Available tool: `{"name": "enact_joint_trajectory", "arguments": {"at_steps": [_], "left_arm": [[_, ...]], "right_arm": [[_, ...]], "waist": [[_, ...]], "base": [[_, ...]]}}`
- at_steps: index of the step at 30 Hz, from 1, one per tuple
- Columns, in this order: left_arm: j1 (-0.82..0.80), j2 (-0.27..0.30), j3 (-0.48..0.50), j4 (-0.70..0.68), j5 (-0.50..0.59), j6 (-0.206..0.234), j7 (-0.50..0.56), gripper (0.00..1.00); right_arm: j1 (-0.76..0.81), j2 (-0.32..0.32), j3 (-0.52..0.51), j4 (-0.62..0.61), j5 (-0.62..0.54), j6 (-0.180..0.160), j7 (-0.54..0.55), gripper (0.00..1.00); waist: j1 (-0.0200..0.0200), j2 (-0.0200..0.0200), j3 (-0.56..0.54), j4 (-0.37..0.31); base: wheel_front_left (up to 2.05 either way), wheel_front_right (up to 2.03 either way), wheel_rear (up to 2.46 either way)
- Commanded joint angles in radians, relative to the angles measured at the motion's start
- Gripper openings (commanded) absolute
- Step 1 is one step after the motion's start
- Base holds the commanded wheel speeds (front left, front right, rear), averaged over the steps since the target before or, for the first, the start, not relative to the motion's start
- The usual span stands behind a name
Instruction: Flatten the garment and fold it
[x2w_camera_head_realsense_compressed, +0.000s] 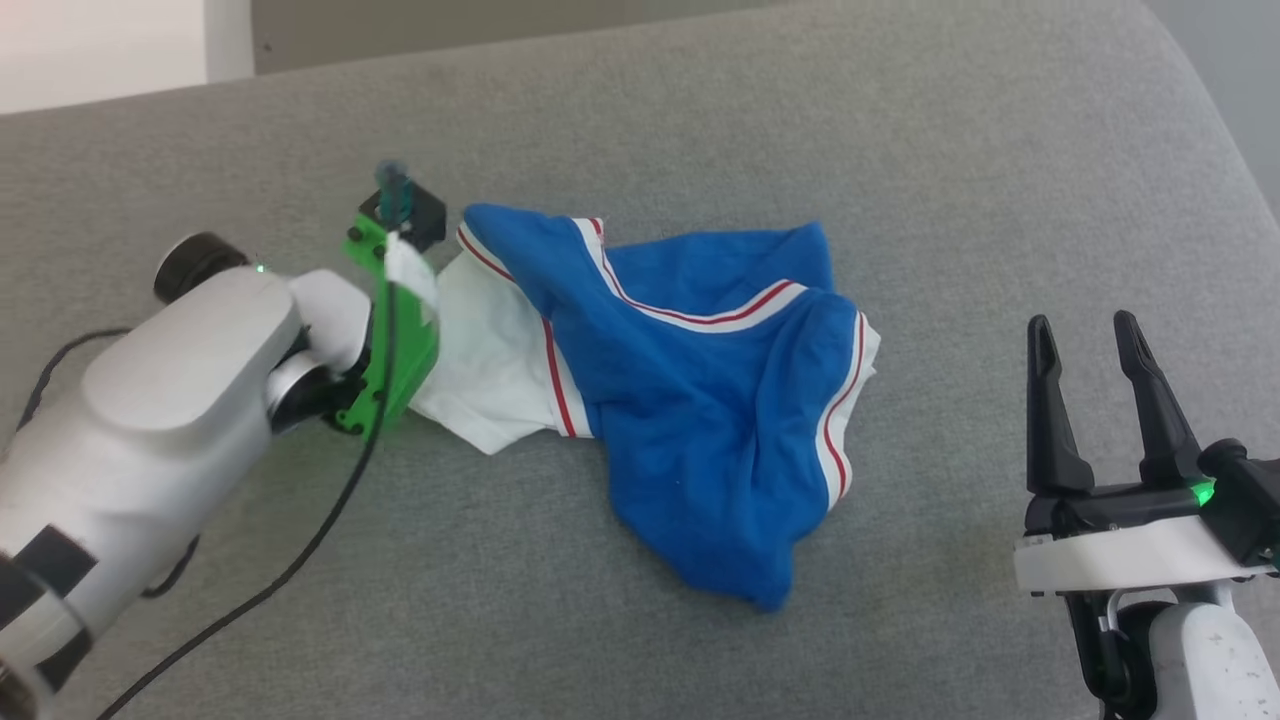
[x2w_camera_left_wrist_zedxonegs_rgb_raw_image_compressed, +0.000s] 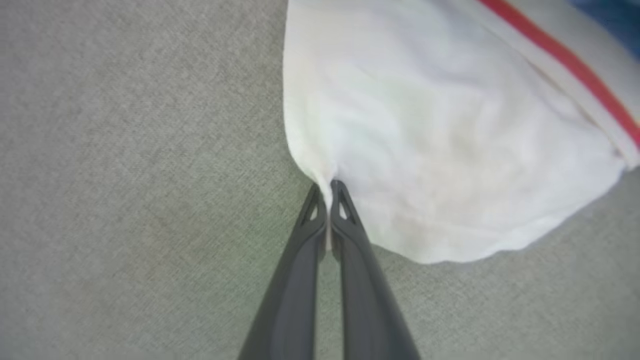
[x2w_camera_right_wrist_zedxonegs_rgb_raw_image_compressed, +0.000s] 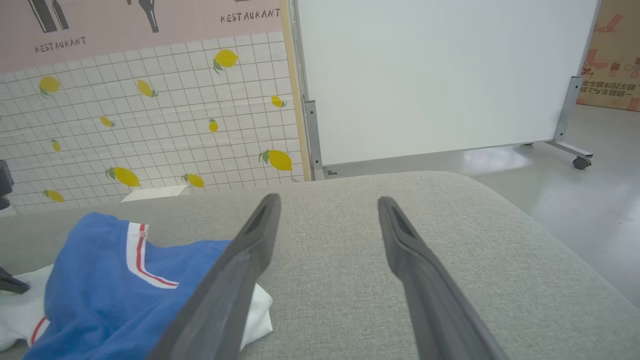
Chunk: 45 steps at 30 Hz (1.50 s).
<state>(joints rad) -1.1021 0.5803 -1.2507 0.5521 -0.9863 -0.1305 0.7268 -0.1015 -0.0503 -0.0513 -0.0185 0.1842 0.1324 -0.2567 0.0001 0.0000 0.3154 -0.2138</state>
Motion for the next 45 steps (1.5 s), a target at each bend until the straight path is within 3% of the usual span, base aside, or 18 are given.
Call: {"name": "enact_joint_trajectory", "arguments": {"at_steps": [1, 8, 12, 16, 17, 18, 24, 28, 32, 36, 41, 45], "left_arm": [[0.028, 0.032, -0.008, -0.009, -0.017, 0.000, -0.018, 0.00], [0.069, 0.179, 0.009, 0.027, -0.087, 0.001, -0.063, 0.00], [0.102, 0.219, 0.009, 0.074, -0.094, 0.020, -0.065, 0.00], [0.135, 0.223, 0.012, 0.110, -0.099, 0.047, -0.094, 0.00], [0.142, 0.217, 0.017, 0.114, -0.102, 0.051, -0.111, 0.56], [0.148, 0.206, 0.021, 0.118, -0.100, 0.055, -0.141, 1.00], [0.165, 0.155, 0.064, 0.131, -0.054, 0.062, -0.421, 1.00], [0.201, 0.148, 0.113, 0.121, -0.010, 0.122, -0.692, 1.00], [0.276, 0.156, 0.158, 0.089, 0.028, 0.234, -0.934, 1.00], [0.365, 0.158, 0.265, -0.021, 0.063, 0.360, -0.987, 1.00], [0.580, 0.127, 0.576, -0.315, 0.245, 0.530, -0.988, 1.00], [0.774, 0.072, 0.762, -0.498, 0.407, 0.592, -0.988, 1.00]], "right_arm": [[0.010, 0.000, -0.004, 0.001, -0.008, -0.002, -0.005, 1.00], [0.046, 0.000, -0.005, 0.003, -0.027, -0.002, -0.005, 1.00], [0.045, 0.000, 0.001, 0.001, -0.032, -0.002, -0.005, 1.00], [0.046, 0.000, 0.004, 0.001, -0.037, -0.002, -0.005, 1.00], [0.049, 0.000, 0.003, 0.003, -0.040, -0.002, -0.005, 1.00], [0.053, 0.000, 0.000, 0.005, -0.043, -0.002, -0.005, 1.00], [0.056, 0.000, -0.035, 0.014, -0.082, -0.002, -0.005, 1.00], [0.032, 0.000, -0.059, 0.001, -0.136, -0.002, -0.005, 1.00], [-0.005, 0.000, -0.075, -0.014, -0.196, -0.002, -0.005, 1.00], [-0.052, -0.023, -0.068, -0.003, -0.257, -0.002, -0.005, 1.00], [-0.131, -0.153, 0.016, 0.136, -0.247, -0.002, 0.016, 1.00], [-0.226, -0.291, 0.150, 0.192, -0.163, -0.002, 0.145, 1.00]], "waist": [[-0.0001, 0.0000, -0.056, 0.049], [-0.0001, 0.0000, -0.102, 0.114], [-0.0001, 0.0000, -0.099, 0.124], [-0.0001, 0.0000, -0.094, 0.127], [-0.0001, 0.0000, -0.097, 0.130], [-0.0001, 0.0000, -0.102, 0.134], [-0.0001, 0.0000, -0.157, 0.165], [-0.0001, 0.0000, -0.196, 0.181], [-0.0001, 0.0000, -0.221, 0.193], [-0.0001, 0.0000, -0.233, 0.206], [-0.0001, 0.0000, -0.240, 0.219], [-0.0001, 0.0000, -0.236, 0.224]], "base": [[0.00, 0.00, 0.00], [0.00, 0.00, 0.00], [0.00, 0.00, 0.00], [0.00, 0.00, 0.00], [0.00, 0.00, 0.00], [0.00, 0.00, 0.00], [0.00, 0.00, 0.00], [0.00, 0.00, 0.00], [0.00, 0.00, 0.00], [0.00, 0.00, 0.00], [0.00, 0.00, 0.00], [0.00, 0.00, 0.00]]}}
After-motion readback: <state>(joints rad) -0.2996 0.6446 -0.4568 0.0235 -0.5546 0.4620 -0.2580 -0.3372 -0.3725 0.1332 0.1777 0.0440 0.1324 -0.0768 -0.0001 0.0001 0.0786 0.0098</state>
